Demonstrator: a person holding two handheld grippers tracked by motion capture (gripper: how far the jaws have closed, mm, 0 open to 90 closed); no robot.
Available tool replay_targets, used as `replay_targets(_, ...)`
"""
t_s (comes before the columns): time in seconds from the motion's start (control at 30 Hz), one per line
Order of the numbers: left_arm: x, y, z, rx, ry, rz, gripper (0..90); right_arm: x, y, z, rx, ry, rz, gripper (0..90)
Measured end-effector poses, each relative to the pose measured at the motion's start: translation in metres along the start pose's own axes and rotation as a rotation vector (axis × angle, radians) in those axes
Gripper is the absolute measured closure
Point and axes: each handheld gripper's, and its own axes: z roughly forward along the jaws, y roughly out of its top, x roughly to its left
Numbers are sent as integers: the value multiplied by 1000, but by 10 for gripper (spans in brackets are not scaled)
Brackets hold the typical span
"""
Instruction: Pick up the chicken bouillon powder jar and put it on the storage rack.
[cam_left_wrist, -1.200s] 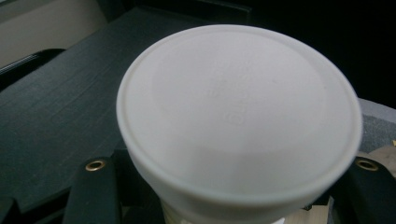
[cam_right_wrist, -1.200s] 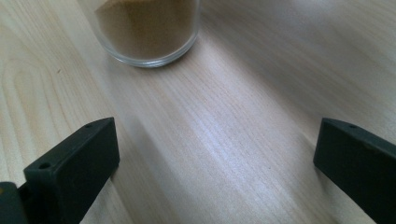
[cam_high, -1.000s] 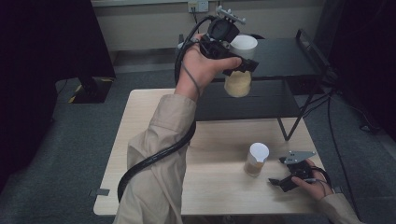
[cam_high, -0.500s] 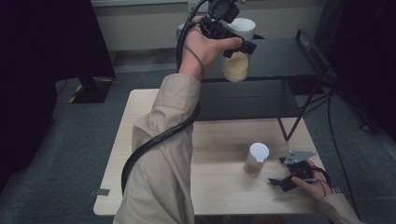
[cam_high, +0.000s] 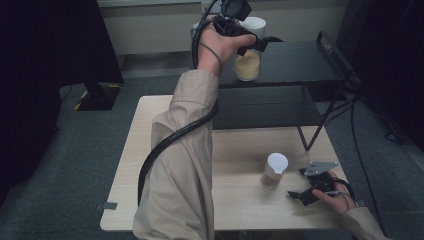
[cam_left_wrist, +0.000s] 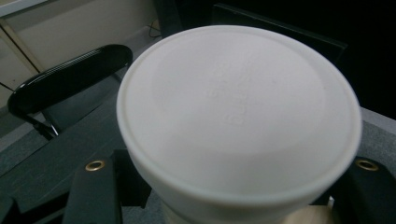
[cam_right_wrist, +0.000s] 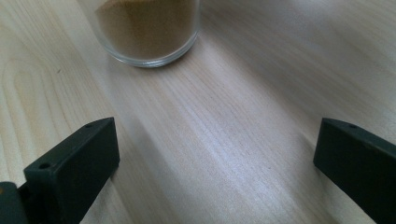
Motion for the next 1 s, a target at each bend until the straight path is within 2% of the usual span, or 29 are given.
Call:
replay_targets(0.37,1,-1,9,7,54,-22,350,0,0,0,0,0,0,0)
replay_targets(0.53,3,-6,9,-14,60,-42,349,0,0,0,0,0,0,0)
replay_targets(0.6,4,-7,9,-16,53,-29,348,0,0,0,0,0,0,0)
replay_targets(0.83,3,-8,10,-21,62,-27,341,0,0,0,0,0,0,0)
replay_targets(0.87,3,-8,10,-23,63,-43,333,0,0,0,0,0,0,0)
replay_targets(0.93,0,-8,11,-17,76,-30,312,0,0,0,0,0,0,0)
replay_targets(1.0,-1,-8,13,-12,85,-37,260,0,0,0,0,0,0,0)
